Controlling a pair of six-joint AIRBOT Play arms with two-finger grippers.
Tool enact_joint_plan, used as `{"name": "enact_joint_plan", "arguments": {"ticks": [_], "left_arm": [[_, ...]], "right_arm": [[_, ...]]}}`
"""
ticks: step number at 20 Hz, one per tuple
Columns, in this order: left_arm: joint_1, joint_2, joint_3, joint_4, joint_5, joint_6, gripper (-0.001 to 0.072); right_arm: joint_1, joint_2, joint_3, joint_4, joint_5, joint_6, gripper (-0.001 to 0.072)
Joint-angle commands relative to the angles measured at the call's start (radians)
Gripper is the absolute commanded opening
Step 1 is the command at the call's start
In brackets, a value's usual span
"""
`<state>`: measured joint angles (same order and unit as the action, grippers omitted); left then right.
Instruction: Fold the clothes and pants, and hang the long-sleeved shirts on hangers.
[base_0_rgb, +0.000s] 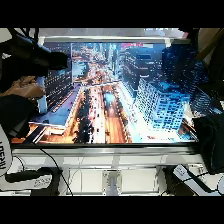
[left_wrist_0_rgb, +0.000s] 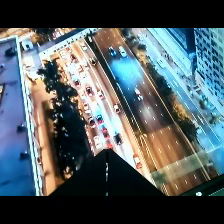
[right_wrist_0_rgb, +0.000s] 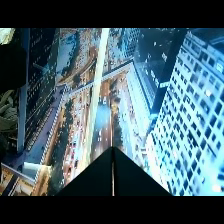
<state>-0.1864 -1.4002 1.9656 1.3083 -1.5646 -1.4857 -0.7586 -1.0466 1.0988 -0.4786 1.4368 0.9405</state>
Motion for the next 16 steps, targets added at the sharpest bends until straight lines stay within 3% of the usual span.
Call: {"name": "enact_joint_plan", "arguments": {"ticks": [1,14,15,16], "left_arm": [[0.000,0.000,0.000,0.000,0.000,0.000,0.0039],[0.003,-0.027,0.000,0.034,0.041,0.014,0.0055],[0.005,-0.038,0.000,0.108,0.034,0.021,0.0140],[0.010,-0.049,0.000,0.209,0.008,0.020,0.0359]], "right_arm": [[0.001,0.000,0.001,0.000,0.000,0.000,0.0013],[0.001,0.000,0.001,0.000,0.000,0.000,0.0014],[0.001,0.000,0.001,0.000,0.000,0.001,0.0013],[0.001,0.000,0.001,0.000,0.000,0.000,0.0014]]}}
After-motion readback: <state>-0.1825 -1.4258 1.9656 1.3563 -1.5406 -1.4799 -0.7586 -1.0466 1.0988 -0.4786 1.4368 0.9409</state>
